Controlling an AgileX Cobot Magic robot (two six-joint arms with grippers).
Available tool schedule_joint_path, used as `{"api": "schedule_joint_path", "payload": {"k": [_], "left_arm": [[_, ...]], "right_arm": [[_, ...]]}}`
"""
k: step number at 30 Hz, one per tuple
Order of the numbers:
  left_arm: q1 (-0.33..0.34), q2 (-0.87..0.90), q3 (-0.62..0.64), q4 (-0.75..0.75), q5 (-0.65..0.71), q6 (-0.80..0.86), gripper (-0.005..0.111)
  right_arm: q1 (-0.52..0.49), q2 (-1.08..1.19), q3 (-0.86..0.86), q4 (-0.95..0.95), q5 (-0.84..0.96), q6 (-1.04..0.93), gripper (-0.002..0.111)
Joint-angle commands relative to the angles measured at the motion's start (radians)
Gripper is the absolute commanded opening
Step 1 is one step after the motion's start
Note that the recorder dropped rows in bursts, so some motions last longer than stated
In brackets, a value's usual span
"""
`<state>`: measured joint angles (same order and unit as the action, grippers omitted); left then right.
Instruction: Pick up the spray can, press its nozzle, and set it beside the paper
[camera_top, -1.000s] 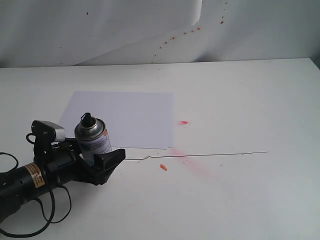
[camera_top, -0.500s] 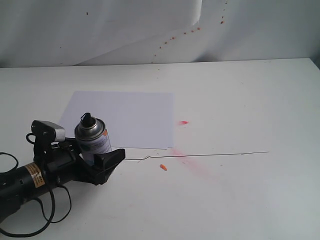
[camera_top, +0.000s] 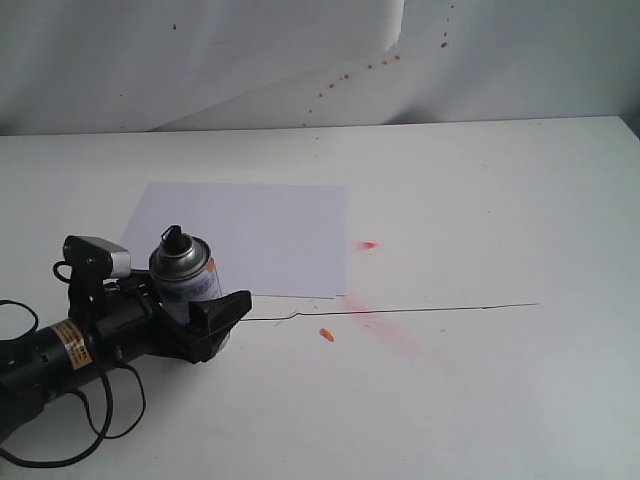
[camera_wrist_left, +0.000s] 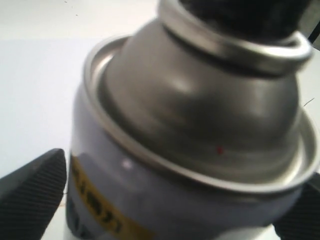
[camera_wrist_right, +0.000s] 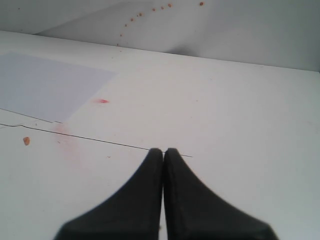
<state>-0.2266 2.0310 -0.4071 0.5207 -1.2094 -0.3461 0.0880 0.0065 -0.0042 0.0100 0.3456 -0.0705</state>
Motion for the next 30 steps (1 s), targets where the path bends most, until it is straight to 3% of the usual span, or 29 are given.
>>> {"api": "schedule_joint_path", "payload": {"k": [1, 4, 6, 8, 15, 16, 26, 30], "left_arm": [[-0.006, -0.003, -0.004, -0.008, -0.012, -0.008, 0.094], [-0.006, -0.003, -0.004, -0.015, -0.012, -0.012, 0.093], [-0.006, -0.003, -0.004, -0.015, -0.012, -0.012, 0.087], [-0.006, -0.003, -0.004, -0.015, -0.012, -0.012, 0.073], [-0.006, -0.003, -0.004, -0.01, -0.012, -0.012, 0.004], [-0.006, -0.003, -0.004, -0.01, -0.012, -0.012, 0.0], [-0.006, -0.031, -0.004, -0.006, -0.006, -0.014, 0.0], [-0.006, -0.121, -0.004, -0.013, 0.156, 0.028, 0.0]], "right_arm": [[-0.007, -0.006, 0.004, 0.001, -0.005, -0.001, 0.0], [-0.007, -0.006, 0.004, 0.001, -0.005, -0.001, 0.0], [-0.007, -0.006, 0.004, 0.001, -0.005, -0.001, 0.0], [-0.007, -0.006, 0.004, 0.001, -0.005, -0.001, 0.0], [-0.007, -0.006, 0.004, 0.001, -0.005, -0.001, 0.0], [-0.007, -0.006, 0.004, 0.001, -0.005, -0.001, 0.0], [-0.007, -0.006, 0.004, 0.001, -0.005, -0.001, 0.0], [-0.007, -0.006, 0.004, 0.001, -0.005, -0.001, 0.0]]}}
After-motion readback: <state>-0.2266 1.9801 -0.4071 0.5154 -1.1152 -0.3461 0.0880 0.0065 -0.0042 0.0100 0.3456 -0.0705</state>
